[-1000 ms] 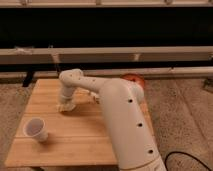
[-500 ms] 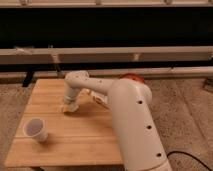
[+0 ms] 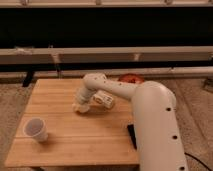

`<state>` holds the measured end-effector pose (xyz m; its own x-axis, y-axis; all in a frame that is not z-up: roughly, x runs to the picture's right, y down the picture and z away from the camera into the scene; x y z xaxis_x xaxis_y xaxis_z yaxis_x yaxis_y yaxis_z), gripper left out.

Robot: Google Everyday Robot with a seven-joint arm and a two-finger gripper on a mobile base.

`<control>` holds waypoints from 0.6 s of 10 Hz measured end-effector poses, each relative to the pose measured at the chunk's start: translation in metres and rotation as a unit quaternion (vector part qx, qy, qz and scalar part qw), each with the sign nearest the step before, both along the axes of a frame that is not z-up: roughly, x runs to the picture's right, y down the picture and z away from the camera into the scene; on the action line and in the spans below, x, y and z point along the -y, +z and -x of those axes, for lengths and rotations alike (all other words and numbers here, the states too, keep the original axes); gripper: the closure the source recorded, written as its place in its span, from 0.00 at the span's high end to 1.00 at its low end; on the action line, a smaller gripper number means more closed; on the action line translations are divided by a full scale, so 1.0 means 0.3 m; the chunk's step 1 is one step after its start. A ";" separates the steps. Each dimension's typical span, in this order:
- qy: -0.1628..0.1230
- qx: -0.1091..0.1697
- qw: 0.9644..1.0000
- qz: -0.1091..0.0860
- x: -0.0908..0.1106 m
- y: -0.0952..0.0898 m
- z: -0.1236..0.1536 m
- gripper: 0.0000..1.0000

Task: Wipe the white sponge on the table

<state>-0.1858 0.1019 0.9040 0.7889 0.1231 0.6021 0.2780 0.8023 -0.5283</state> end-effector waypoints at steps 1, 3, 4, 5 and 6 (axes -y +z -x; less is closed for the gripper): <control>0.006 -0.001 1.000 -0.003 0.018 0.001 -0.006 0.00; 0.018 -0.003 1.000 -0.016 0.084 0.009 -0.003 0.00; 0.020 -0.005 1.000 -0.018 0.107 0.015 -0.001 0.00; 0.020 -0.005 1.000 -0.022 0.137 0.025 0.015 0.00; 0.017 -0.004 1.000 -0.026 0.170 0.032 0.048 0.00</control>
<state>-0.2000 0.0510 0.9137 0.7896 0.1187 0.6021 0.2464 0.8373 -0.4881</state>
